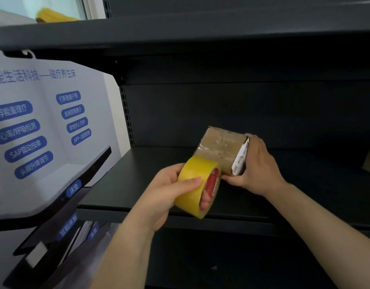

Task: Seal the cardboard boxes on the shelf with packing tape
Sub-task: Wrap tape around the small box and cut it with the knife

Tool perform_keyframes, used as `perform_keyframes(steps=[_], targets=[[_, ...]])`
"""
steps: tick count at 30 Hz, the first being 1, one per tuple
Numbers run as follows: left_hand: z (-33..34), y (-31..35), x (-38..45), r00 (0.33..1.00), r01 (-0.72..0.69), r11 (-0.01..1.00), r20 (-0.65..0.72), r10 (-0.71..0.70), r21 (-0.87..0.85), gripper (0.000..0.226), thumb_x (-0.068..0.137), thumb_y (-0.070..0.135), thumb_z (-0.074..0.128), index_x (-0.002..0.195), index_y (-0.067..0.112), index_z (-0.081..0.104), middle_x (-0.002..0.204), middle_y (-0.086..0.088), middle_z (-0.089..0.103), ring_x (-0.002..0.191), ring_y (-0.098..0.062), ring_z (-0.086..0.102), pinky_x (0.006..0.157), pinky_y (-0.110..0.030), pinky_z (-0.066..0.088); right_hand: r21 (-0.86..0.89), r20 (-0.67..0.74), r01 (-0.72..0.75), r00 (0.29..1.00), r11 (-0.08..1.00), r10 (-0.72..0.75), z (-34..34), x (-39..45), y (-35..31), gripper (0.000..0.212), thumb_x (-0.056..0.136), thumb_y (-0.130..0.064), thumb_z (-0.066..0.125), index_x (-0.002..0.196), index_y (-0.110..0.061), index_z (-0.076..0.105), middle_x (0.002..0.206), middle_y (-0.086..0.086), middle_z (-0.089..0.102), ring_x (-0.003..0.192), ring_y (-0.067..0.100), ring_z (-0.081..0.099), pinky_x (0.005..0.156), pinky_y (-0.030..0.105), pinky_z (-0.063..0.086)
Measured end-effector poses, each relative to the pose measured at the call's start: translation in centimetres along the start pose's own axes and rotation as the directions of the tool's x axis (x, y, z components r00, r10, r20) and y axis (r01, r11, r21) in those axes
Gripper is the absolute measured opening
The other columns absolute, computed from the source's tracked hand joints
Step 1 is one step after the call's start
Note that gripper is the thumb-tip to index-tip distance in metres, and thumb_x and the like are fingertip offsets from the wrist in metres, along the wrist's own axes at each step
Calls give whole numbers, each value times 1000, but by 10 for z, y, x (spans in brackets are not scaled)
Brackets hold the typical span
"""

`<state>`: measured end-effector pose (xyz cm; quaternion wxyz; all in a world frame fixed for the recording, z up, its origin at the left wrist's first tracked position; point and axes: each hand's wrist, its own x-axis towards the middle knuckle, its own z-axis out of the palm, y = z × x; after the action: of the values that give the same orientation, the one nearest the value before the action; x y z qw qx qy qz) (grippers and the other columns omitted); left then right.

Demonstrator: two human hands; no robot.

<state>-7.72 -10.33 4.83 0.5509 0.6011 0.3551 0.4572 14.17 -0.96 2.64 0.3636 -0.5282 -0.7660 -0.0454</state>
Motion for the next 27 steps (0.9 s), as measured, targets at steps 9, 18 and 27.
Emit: perform_keyframes(steps=[9,18,27], targets=[[21,-17,24,983,52,990,-179,-29,128,38,72,53,57,87,19,67,66,0,73,58,-9,69,52,-16,51,506,92,-343,934,792,345,13,10,21,64,83,-40,56,133,-11,28,116,-3,45,109,18,49,80,32,43],[34,-20,25,988,-3,989,-150,26,151,29,88,36,56,74,12,65,53,-5,67,49,-12,64,51,-21,52,671,277,-561,796,485,538,15,28,20,87,71,-77,38,135,-20,30,114,1,48,97,15,49,79,34,38],[59,-28,15,994,74,995,-89,-67,72,22,91,29,52,87,11,63,56,-1,69,55,-8,67,54,-12,50,644,527,-756,550,118,648,17,55,37,89,62,-87,33,121,-22,50,106,13,62,96,30,59,96,45,42]])
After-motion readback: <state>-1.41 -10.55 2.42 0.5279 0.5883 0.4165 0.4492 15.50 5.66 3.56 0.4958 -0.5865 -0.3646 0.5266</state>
